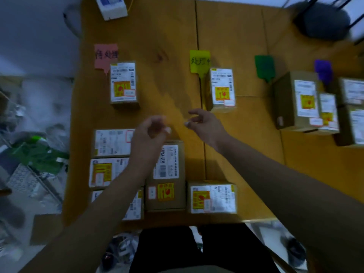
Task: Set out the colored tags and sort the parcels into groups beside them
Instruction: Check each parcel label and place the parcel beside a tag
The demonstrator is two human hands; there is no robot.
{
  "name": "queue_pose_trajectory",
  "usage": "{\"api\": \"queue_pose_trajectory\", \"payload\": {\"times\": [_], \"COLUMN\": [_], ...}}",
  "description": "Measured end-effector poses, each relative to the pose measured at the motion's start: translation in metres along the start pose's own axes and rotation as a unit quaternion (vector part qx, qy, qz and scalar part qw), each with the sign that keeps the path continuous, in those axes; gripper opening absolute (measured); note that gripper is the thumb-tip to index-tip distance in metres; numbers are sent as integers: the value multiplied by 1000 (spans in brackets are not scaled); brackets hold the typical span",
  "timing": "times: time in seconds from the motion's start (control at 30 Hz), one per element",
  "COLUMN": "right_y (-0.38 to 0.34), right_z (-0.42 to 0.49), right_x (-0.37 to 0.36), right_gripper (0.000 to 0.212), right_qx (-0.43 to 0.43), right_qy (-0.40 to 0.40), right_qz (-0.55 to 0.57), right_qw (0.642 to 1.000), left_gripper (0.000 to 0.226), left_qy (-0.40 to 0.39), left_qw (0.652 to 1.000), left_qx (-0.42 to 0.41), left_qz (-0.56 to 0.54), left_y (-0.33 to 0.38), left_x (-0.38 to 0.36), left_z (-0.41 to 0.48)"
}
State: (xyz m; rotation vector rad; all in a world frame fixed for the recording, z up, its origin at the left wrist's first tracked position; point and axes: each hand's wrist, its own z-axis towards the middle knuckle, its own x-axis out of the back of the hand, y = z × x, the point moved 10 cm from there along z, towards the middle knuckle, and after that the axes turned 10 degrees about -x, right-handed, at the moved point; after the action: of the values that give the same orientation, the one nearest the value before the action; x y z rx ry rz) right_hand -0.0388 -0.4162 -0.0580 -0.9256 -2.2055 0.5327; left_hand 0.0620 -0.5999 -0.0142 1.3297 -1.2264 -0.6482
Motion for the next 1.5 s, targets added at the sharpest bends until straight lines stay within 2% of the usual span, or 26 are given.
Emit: {"api": "queue_pose_trajectory", "payload": {"times": [0.07,0.1,0.13,0.17,0.23,0.27,0.3,0.37,0.4,0.47,0.53,0.6,0.63,0.67,0.73,0.8,0.9,0.93,1.0,1.1,1.23,1.3,1.5], "right_y": [21,31,41,50,69,77,83,96,102,109,110,108,106,104,97,87,68,64,56,48,44,44,49], "right_z": [-8,-12,-14,-16,-20,-23,-25,-31,-35,-44,-55,-68,-74,-79,-91,-101,-107,-108,-111,-116,-119,-118,-110], "right_x": [18,27,34,41,53,59,64,74,78,83,88,95,96,95,90,90,109,116,125,129,129,129,125], "right_gripper": [47,46,45,44,41,39,39,38,38,40,40,44,48,51,53,56,49,51,60,57,36,34,58], "right_qx": [-3,-4,-5,-7,-10,-10,-10,-14,-15,-13,-1,18,26,33,42,56,93,99,107,122,128,128,124], "right_qy": [3,6,8,8,5,3,-2,-12,-20,-46,-73,-90,-103,-122,-165,-183,-167,-169,-186,-212,-226,-229,-219], "right_qz": [7,9,11,15,25,26,28,38,42,50,75,111,125,135,154,173,207,225,249,260,269,272,269], "right_qw": [1000,1000,1000,1000,1000,1000,1000,999,999,998,995,990,986,983,973,966,960,955,944,934,927,926,930], "left_gripper": [42,57,77,98,132,140,141,128,119,108,107,106,104,104,102,92,59,46,36,36,38,34,38], "left_qy": [-158,-253,-340,-407,-468,-476,-475,-456,-443,-407,-327,-177,-99,-37,29,44,68,81,93,92,84,82,71], "left_qw": [987,965,929,878,769,732,709,694,701,744,830,936,968,983,993,996,995,992,986,981,980,980,982], "left_qx": [-17,-34,-60,-98,-177,-200,-217,-232,-228,-200,-141,-39,11,42,50,46,57,53,25,-8,-14,-14,3], "left_qz": [16,61,135,232,397,444,473,506,511,491,430,301,228,173,107,59,-36,-83,-139,-168,-178,-182,-173], "left_y": [9,10,6,-3,-22,-30,-35,-36,-34,-25,-7,13,20,28,44,58,66,69,80,98,109,111,104], "left_x": [-59,-90,-117,-137,-165,-174,-181,-189,-190,-188,-176,-150,-138,-130,-126,-132,-135,-133,-127,-121,-118,-118,-118], "left_z": [-34,-55,-76,-95,-124,-133,-140,-142,-139,-128,-113,-95,-91,-88,-85,-86,-88,-87,-86,-87,-88,-87,-85]}}
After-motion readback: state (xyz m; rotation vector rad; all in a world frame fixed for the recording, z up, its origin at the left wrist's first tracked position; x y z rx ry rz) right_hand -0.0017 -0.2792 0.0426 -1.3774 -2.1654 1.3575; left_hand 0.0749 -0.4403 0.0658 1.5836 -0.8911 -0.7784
